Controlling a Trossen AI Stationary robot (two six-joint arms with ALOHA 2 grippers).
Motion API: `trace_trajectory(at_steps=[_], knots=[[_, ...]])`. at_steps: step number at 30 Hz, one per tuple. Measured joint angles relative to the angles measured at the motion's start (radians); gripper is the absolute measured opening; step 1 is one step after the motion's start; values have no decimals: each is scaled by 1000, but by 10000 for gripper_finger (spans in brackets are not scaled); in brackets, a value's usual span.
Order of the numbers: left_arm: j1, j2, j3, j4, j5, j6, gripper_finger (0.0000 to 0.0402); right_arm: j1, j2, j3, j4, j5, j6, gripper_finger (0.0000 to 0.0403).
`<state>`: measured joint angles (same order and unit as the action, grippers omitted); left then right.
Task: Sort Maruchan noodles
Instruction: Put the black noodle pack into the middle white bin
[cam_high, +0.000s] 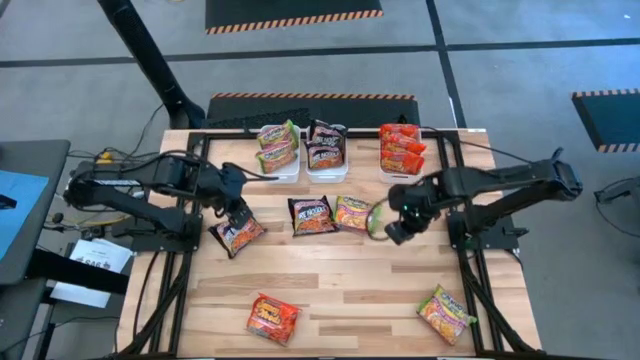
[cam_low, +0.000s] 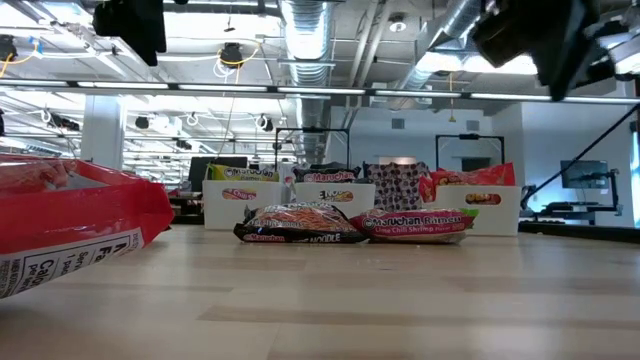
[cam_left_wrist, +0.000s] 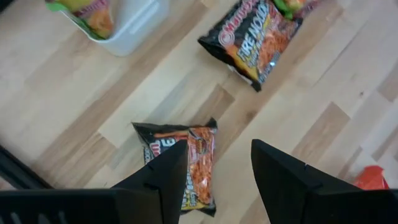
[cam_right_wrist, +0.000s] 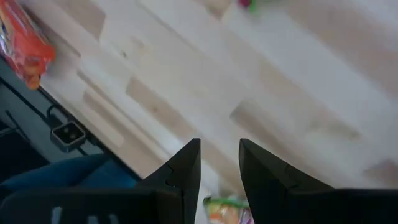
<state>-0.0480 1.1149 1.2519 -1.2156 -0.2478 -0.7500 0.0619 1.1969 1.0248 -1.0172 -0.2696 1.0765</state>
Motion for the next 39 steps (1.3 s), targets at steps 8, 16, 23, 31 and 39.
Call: trace_trajectory(at_steps=[8,16,23,31,39], knots=[[-21,0,-9,2,8,-14,162,204,3,0,1,21,246,134],[-21,-1,-121,11,26,-29,162,359,3,0,8,146,410,134],[-21,-1,-277,136,87,-89,162,415,3,0,8,174,453,134],[-21,0,-419,227,87,-175,162,415,3,0,8,218,452,134],[-21,-1,-554,356,152,-238,162,415,3,0,8,224,452,134]])
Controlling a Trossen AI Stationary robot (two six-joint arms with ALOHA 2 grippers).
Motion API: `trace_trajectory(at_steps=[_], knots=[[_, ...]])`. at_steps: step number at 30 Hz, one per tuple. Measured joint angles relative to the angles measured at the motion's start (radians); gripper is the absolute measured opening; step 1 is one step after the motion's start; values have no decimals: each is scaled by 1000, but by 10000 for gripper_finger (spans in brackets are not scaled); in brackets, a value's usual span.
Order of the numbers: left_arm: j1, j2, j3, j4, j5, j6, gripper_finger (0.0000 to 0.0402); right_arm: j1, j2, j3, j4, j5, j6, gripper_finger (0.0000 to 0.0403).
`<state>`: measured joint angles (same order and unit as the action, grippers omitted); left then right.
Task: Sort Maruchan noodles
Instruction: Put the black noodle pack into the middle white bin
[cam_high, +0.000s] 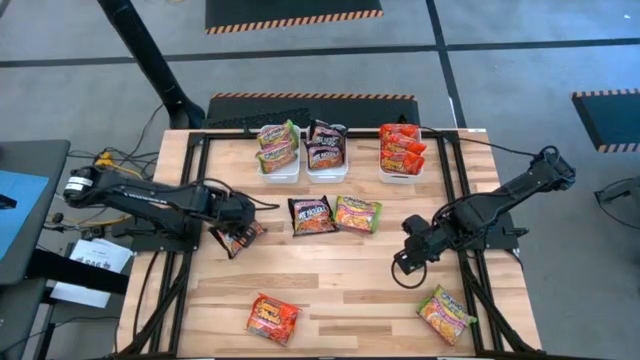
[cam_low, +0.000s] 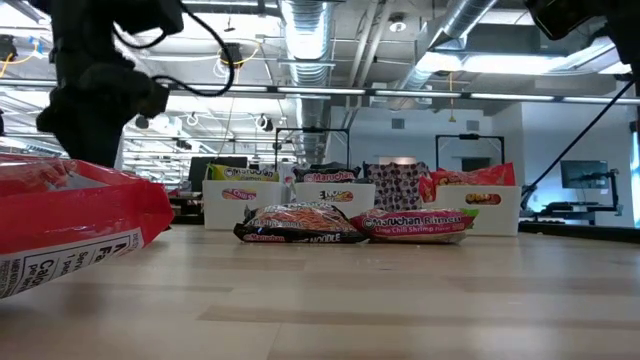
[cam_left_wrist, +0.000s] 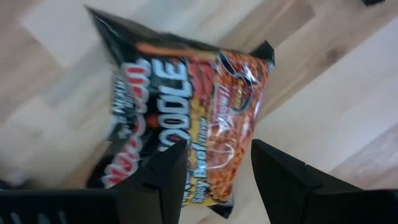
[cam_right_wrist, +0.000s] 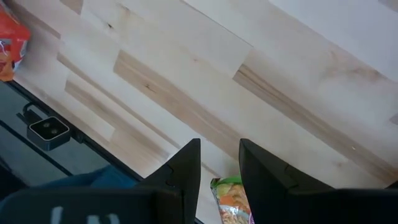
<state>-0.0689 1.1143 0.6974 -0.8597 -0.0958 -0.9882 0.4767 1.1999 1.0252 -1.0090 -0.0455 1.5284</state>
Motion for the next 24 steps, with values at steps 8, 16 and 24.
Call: trace_trajectory(at_steps=[8,16,24], knots=[[0,-3,-116,99,8,-88,162,0,0,0,0,30,9,134],[0,-4,-169,112,-49,-143,162,-8,0,0,0,43,10,134],[0,-4,-181,137,-59,-107,106,-8,0,0,1,74,24,134]])
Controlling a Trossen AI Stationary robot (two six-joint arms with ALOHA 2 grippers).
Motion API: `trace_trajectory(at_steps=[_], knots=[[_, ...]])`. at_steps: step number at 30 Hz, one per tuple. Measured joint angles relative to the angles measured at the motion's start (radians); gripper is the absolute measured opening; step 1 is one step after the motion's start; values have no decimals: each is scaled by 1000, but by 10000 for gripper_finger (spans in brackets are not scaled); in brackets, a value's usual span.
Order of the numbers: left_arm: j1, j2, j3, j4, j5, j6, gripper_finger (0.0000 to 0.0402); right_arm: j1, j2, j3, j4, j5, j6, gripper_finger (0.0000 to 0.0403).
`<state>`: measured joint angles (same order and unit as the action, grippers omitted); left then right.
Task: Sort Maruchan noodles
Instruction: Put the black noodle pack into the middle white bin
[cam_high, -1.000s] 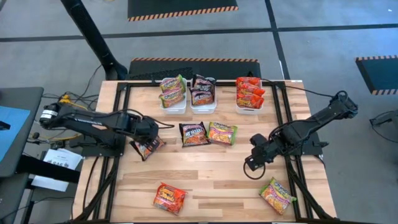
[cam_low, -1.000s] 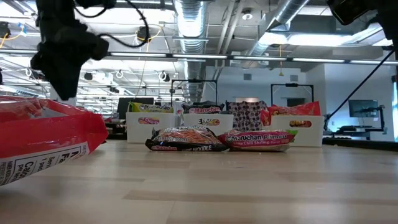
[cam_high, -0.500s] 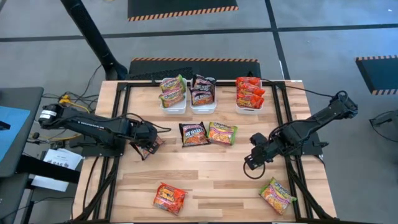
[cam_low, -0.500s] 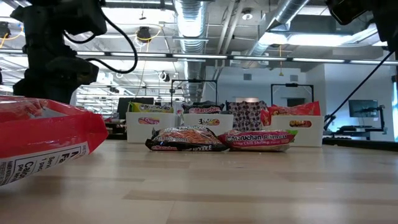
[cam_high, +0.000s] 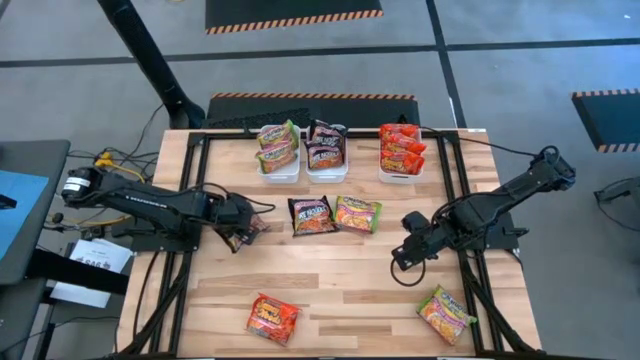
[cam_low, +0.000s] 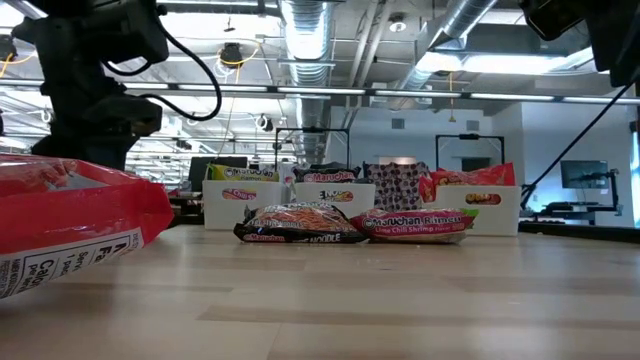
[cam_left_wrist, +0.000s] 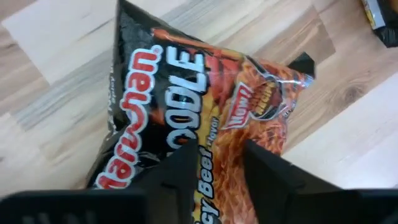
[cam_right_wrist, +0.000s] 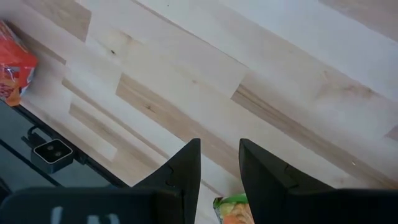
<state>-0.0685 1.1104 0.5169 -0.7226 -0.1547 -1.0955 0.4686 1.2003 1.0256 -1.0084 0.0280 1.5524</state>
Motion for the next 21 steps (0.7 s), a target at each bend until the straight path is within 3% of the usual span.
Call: trace_trajectory(at_steps=[6,13,21], knots=[[0,4,-5,65,12,63,10,0,0,0,0,32,11,134],[0,-2,-8,191,107,120,0,-10,0,0,0,61,19,134],[0,-41,39,237,116,171,0,-50,0,0,0,62,-14,134]])
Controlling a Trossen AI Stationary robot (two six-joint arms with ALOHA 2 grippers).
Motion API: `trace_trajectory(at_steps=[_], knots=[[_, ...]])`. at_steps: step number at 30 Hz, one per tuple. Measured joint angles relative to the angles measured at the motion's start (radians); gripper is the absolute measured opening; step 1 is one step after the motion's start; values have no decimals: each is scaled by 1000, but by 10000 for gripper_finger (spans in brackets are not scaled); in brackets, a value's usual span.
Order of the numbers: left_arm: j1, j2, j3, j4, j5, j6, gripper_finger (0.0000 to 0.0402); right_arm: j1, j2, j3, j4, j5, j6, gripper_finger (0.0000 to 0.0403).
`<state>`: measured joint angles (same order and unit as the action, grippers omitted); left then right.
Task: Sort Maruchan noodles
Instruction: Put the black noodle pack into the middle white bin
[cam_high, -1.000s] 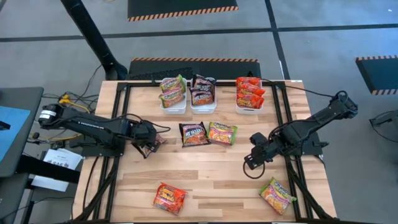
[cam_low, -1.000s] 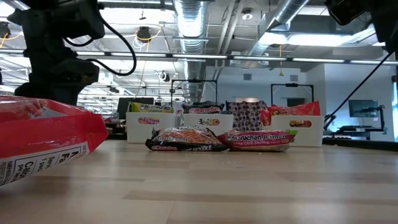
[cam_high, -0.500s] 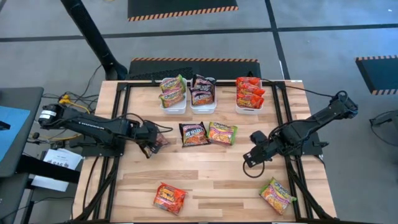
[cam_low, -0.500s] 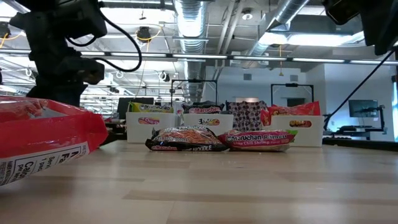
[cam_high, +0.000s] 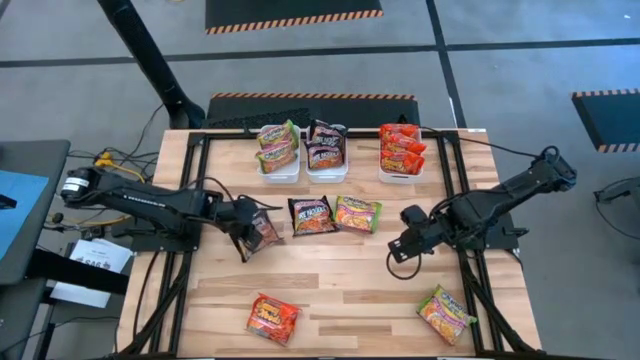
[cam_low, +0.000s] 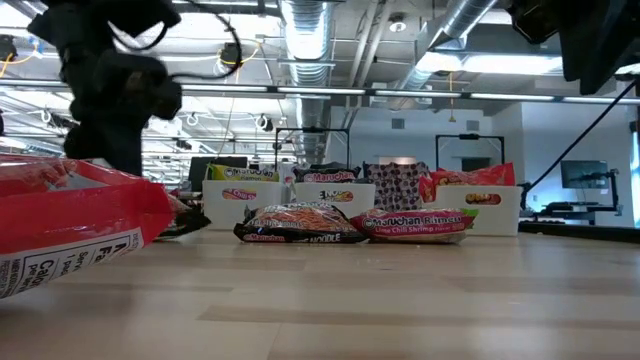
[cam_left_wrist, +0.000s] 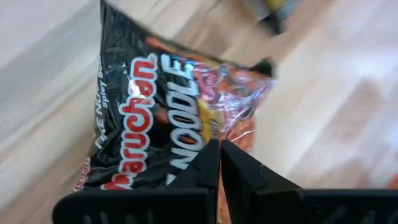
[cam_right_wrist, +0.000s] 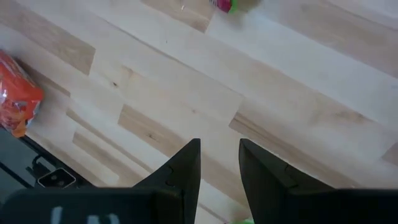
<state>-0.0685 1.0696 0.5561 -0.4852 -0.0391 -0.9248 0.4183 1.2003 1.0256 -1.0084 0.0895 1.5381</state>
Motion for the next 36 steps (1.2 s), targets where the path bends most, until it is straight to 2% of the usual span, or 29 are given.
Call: trace_trajectory(at_steps=[7,15,19,22,25,29,36], knots=[[0,-4,93,7,-2,91,0,-41,0,0,41,14,-68,134],[0,8,102,-33,13,85,1,-88,0,0,129,14,-185,134],[6,13,103,-30,84,116,20,-102,0,0,127,14,-198,134],[6,13,103,-26,95,115,49,-101,0,0,127,16,-211,134],[6,13,104,-24,34,95,82,-100,0,0,126,19,-212,134],[5,13,104,-24,-69,-19,115,-100,0,0,126,21,-211,134],[-28,70,105,-20,-75,-26,123,-100,0,0,127,23,-211,134]])
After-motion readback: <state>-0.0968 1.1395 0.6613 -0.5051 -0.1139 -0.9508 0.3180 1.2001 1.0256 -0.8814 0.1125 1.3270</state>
